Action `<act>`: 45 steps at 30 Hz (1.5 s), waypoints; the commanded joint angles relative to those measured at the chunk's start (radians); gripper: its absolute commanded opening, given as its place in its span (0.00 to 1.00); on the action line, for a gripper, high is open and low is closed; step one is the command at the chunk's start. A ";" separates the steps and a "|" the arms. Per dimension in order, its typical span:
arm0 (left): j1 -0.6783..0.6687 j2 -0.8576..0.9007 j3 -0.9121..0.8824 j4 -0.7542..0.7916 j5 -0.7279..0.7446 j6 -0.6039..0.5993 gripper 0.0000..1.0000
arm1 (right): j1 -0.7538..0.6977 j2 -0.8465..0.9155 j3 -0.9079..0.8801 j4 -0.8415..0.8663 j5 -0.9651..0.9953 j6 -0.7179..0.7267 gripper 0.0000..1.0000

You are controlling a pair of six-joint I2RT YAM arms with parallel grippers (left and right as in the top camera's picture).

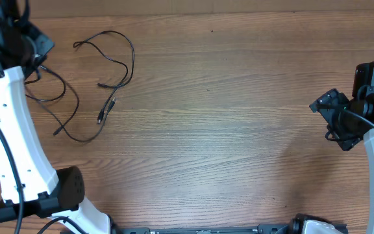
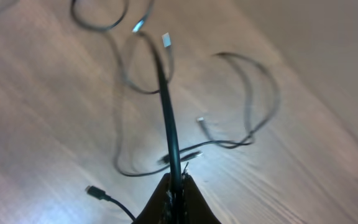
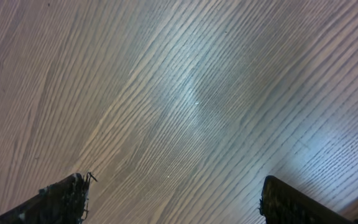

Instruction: Untangle cables

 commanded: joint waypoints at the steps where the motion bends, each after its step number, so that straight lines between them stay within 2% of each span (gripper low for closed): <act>1: 0.082 -0.024 -0.140 -0.004 0.060 0.038 0.04 | -0.005 0.001 0.000 0.001 -0.007 0.004 0.87; 4: 0.135 -0.034 -0.263 -0.004 -0.041 0.019 0.05 | -0.005 0.001 0.000 0.001 -0.007 0.004 0.87; 8: 0.250 -0.036 -0.328 -0.004 -0.027 0.031 0.04 | -0.005 0.001 0.000 0.011 -0.007 0.004 0.87; 13: 0.414 -0.094 -0.328 -0.004 0.051 0.084 0.04 | -0.005 0.001 0.000 0.020 -0.007 0.004 0.87; 18: 0.577 -0.200 -0.328 -0.004 -0.016 0.094 0.04 | -0.005 0.001 0.000 0.021 -0.007 0.004 0.87; 21: 0.701 -0.230 -0.328 -0.004 -0.043 0.045 0.05 | -0.004 0.001 0.000 0.023 -0.008 0.004 0.86; 24: 0.782 -0.206 -0.334 -0.003 -0.039 -0.056 0.04 | -0.004 0.001 0.000 0.027 -0.040 0.004 0.86; 31: 0.766 -0.094 -0.451 0.048 -0.039 -0.173 0.04 | -0.004 0.001 0.000 0.026 -0.048 0.004 0.86; 36: 0.745 0.002 -0.673 0.213 -0.018 -0.223 0.04 | -0.004 0.001 0.000 0.026 -0.051 0.004 0.86; 39: 0.735 0.025 -0.745 0.288 0.030 -0.223 0.04 | -0.004 0.001 0.000 0.027 -0.051 0.004 0.86; 41: 0.723 0.035 -0.793 0.351 0.052 -0.223 0.12 | -0.004 0.001 0.000 0.027 -0.051 0.004 0.86; 43: 0.711 0.036 -0.833 0.405 0.051 -0.222 0.30 | -0.004 0.001 0.000 0.029 -0.051 0.004 0.86; 44: 0.702 0.036 -0.857 0.439 0.051 -0.222 0.45 | -0.004 0.001 0.000 0.031 -0.051 0.004 0.86; 45: 0.698 0.036 -0.868 0.453 0.051 -0.223 0.50 | -0.004 0.001 0.000 0.033 -0.051 0.004 0.86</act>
